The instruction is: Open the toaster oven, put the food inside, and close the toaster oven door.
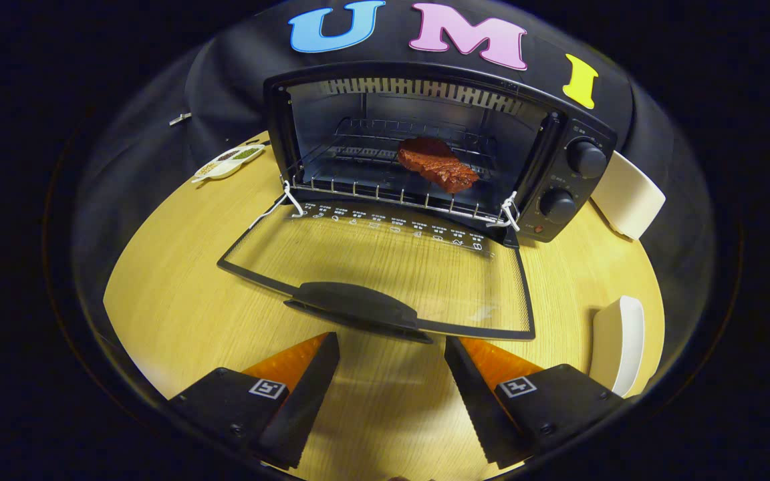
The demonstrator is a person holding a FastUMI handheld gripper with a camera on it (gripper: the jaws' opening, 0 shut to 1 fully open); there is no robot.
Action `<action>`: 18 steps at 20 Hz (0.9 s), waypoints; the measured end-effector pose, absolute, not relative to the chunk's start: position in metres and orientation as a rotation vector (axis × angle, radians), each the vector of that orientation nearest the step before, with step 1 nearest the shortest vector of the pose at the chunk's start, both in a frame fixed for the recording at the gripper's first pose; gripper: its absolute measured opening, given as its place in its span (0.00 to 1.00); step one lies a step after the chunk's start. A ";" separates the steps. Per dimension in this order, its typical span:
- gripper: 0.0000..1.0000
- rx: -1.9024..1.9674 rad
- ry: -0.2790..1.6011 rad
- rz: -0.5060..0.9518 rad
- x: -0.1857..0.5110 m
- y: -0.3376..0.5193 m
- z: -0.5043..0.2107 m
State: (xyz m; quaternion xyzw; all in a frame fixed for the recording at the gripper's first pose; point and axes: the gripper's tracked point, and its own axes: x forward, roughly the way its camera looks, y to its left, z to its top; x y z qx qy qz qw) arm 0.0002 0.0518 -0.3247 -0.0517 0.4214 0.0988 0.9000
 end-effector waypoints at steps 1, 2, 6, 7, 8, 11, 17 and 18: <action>0.99 -0.097 0.877 0.205 0.001 0.054 -0.326; 0.99 -0.092 0.885 0.200 0.002 0.054 -0.328; 0.98 -0.056 0.894 0.187 0.007 0.055 -0.329; 0.98 -0.059 0.891 0.190 0.007 0.054 -0.329; 0.98 -0.060 0.889 0.189 0.007 0.054 -0.327; 0.98 -0.065 0.872 0.190 0.007 0.054 -0.316; 0.98 -0.148 0.711 0.252 0.011 0.059 -0.267; 0.98 -0.125 0.707 0.252 0.012 0.059 -0.262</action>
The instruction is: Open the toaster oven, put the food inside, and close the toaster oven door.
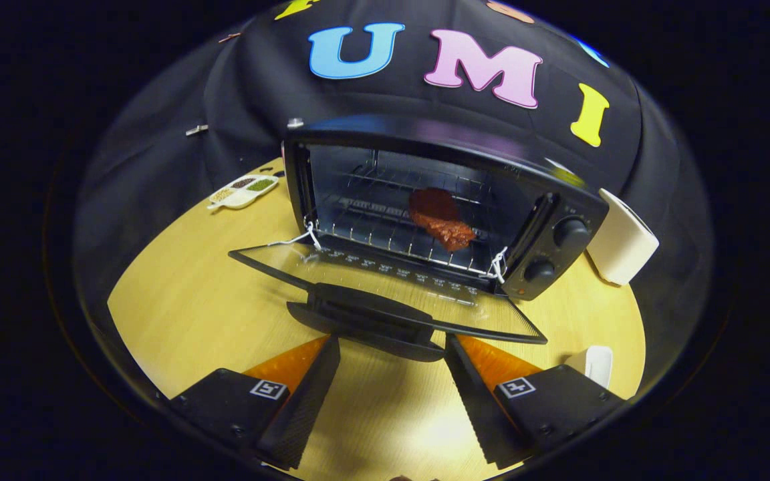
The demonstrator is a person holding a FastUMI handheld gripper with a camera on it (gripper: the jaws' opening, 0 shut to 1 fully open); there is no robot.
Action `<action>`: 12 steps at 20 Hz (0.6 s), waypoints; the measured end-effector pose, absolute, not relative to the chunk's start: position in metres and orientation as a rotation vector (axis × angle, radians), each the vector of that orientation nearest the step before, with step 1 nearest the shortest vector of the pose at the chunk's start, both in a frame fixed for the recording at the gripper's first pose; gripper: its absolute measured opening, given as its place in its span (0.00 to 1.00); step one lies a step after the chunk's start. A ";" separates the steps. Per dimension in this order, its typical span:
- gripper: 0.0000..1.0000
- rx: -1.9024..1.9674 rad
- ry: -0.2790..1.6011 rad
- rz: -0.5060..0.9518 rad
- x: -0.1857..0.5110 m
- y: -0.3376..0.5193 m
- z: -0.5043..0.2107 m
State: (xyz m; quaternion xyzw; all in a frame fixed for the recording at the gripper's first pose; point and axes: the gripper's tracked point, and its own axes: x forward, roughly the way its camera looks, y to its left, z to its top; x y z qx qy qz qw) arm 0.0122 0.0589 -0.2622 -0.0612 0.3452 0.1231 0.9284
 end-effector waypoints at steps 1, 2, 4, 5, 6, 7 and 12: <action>0.98 -0.098 0.701 0.250 0.009 0.064 -0.260; 0.97 -0.082 0.685 0.254 0.012 0.064 -0.252; 0.98 -0.090 0.624 0.268 0.021 0.063 -0.231; 0.97 -0.100 0.596 0.270 0.027 0.062 -0.221; 0.97 -0.104 0.576 0.266 0.034 0.061 -0.213; 0.97 -0.105 0.557 0.257 0.049 0.060 -0.201; 0.99 -0.106 0.495 0.236 0.080 0.061 -0.170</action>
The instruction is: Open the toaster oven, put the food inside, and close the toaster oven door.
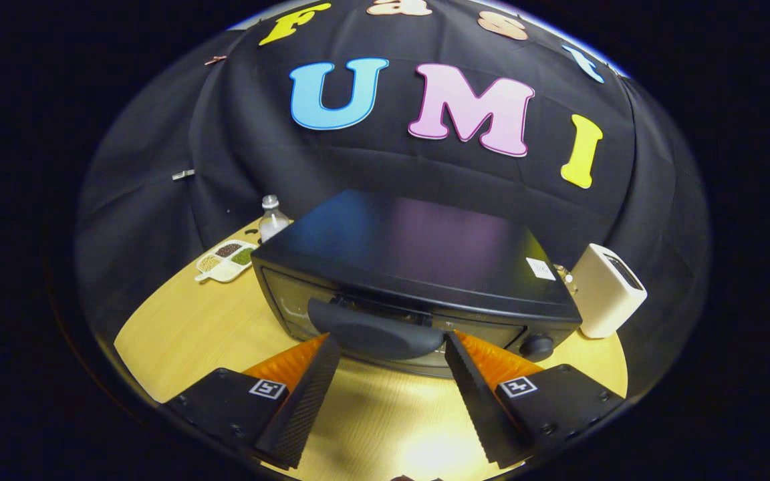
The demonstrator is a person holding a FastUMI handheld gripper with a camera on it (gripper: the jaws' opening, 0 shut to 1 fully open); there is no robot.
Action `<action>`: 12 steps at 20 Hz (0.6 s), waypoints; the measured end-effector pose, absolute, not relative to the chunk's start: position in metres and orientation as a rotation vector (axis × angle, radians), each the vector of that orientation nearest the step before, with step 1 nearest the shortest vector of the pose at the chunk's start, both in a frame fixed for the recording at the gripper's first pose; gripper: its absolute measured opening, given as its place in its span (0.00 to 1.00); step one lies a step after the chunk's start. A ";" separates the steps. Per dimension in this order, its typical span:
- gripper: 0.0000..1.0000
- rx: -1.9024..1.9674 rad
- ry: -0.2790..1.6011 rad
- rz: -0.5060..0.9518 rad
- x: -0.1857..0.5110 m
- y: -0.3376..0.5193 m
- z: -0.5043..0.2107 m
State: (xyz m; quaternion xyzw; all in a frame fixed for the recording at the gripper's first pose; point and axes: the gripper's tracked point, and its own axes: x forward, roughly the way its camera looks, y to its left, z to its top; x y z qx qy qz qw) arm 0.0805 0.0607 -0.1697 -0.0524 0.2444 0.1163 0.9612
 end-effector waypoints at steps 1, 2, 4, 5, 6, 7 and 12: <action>0.99 -0.103 0.481 0.236 0.077 0.058 -0.166; 0.99 -0.105 0.470 0.236 0.073 0.056 -0.162; 0.99 -0.113 0.449 0.231 0.066 0.050 -0.155; 0.98 -0.108 0.436 0.224 0.062 0.044 -0.148; 0.98 -0.096 0.422 0.214 0.059 0.037 -0.140; 0.99 -0.079 0.407 0.201 0.056 0.030 -0.133; 0.98 0.004 0.362 0.127 0.035 -0.010 -0.105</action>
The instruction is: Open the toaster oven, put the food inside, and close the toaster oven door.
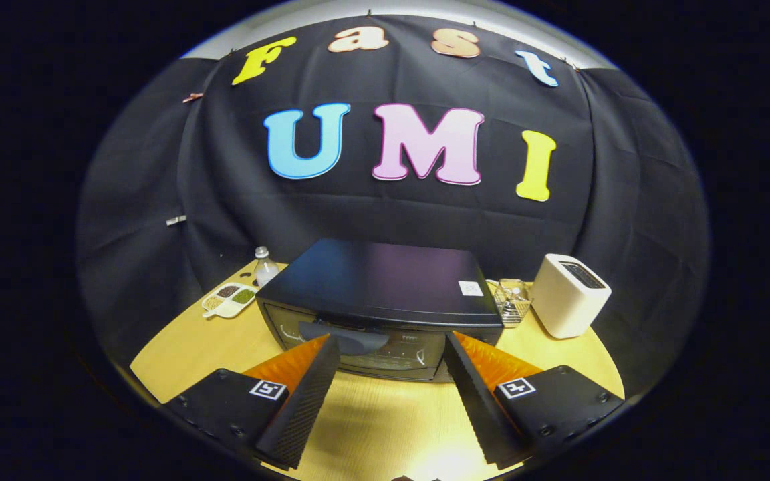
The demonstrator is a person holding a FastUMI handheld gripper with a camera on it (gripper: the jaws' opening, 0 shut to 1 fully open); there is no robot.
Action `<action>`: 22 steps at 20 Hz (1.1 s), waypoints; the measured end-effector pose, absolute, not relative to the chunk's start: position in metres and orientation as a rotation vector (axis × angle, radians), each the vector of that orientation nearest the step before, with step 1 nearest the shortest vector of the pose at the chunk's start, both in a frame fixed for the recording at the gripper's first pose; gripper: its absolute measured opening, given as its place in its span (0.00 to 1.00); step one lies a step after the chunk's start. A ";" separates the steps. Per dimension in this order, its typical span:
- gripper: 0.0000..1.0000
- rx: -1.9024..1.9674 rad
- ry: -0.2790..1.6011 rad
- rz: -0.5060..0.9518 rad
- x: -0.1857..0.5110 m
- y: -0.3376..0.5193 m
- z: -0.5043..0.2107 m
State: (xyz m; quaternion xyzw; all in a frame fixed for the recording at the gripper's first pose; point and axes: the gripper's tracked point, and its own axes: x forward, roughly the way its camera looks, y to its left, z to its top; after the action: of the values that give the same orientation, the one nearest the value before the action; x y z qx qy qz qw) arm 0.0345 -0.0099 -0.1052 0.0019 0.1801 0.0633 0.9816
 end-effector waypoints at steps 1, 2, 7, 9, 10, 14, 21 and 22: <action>0.98 0.015 0.355 0.104 0.031 -0.020 -0.101; 0.98 0.020 0.340 0.084 0.027 -0.029 -0.096; 0.98 0.035 0.297 0.036 0.002 -0.057 -0.071; 0.98 0.045 0.271 0.027 -0.007 -0.064 -0.054; 0.98 0.041 0.251 0.017 -0.011 -0.068 -0.044; 0.98 0.054 0.167 0.017 -0.026 -0.067 0.001; 0.98 0.075 0.121 0.039 -0.038 -0.059 0.016; 0.98 0.072 0.118 0.041 -0.037 -0.059 0.017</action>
State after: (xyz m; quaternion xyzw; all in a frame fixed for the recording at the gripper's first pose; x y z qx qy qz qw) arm -0.0373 -0.0592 0.0172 0.0359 0.0590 0.0205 0.9974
